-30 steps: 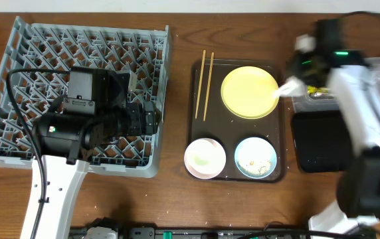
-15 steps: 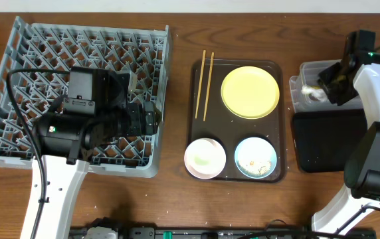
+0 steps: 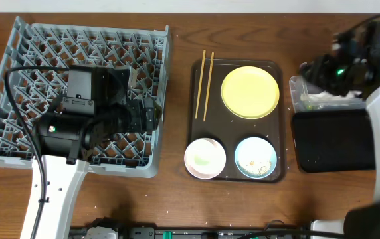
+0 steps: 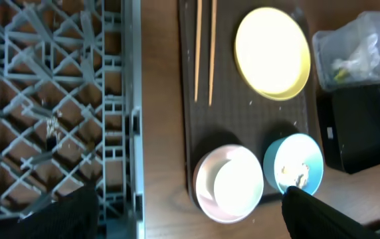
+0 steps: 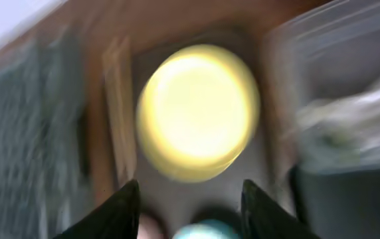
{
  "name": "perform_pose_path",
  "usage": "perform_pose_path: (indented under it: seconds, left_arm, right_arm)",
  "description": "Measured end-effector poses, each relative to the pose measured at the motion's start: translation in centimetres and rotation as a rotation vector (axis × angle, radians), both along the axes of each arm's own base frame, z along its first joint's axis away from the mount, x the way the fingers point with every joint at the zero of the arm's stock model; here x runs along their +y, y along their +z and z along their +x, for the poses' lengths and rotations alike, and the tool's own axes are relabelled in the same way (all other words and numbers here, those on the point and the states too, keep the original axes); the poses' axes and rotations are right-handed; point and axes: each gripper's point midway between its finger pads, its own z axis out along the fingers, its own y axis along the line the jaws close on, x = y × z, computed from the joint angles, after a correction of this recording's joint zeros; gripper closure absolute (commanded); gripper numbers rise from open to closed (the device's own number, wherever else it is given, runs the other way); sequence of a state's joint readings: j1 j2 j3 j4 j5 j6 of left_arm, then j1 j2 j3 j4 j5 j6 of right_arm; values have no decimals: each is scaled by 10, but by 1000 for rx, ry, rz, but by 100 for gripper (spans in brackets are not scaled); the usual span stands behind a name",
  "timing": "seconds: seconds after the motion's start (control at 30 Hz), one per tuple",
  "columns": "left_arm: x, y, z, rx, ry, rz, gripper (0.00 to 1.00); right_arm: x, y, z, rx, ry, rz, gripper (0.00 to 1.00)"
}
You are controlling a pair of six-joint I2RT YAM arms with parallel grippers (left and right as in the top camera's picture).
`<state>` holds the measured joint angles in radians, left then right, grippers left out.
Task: Sort waste into correct bins and load items into the dishwasher
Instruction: 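Grasp the pink bowl with the right gripper and lift it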
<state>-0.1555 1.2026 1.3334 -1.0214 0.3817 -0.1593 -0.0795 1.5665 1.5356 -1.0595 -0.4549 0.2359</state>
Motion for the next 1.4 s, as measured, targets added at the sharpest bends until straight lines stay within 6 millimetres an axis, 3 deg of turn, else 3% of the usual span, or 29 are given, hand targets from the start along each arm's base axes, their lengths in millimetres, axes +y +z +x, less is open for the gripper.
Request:
perform_pose_path:
  seconds: [0.17,0.37,0.5,0.7,0.8,0.9,1.07,1.27,1.4]
  left_arm:
    - [2,1,3,-12,10,10,11]
    - [16,-1,7,-1,92,30,11]
    - [34,-2,11,7,170,31,10]
    - [50,-4,12,25,237,38,11]
    - [51,-6,9,38,238,42,10]
    - [51,-7,8,44,238,43,11]
    - [51,-8,6,51,238,43,10]
    - [42,-6,5,54,206,3,11]
    - [29,1,7,39,161,-64,10]
  right_arm:
    - [82,-6,-56,78,359,-10,53]
    - [146,-27,-97,85,646,-109,52]
    - [177,-58,-115,92,743,-200,51]
    - [192,-123,-136,169,775,-305,53]
    - [194,-140,-145,192,783,-329,56]
    - [200,-147,-148,186,779,-331,64]
    - [203,-155,-146,181,767,-334,99]
    - [199,-158,-146,204,740,-340,99]
    - [188,-142,-138,240,703,-334,99]
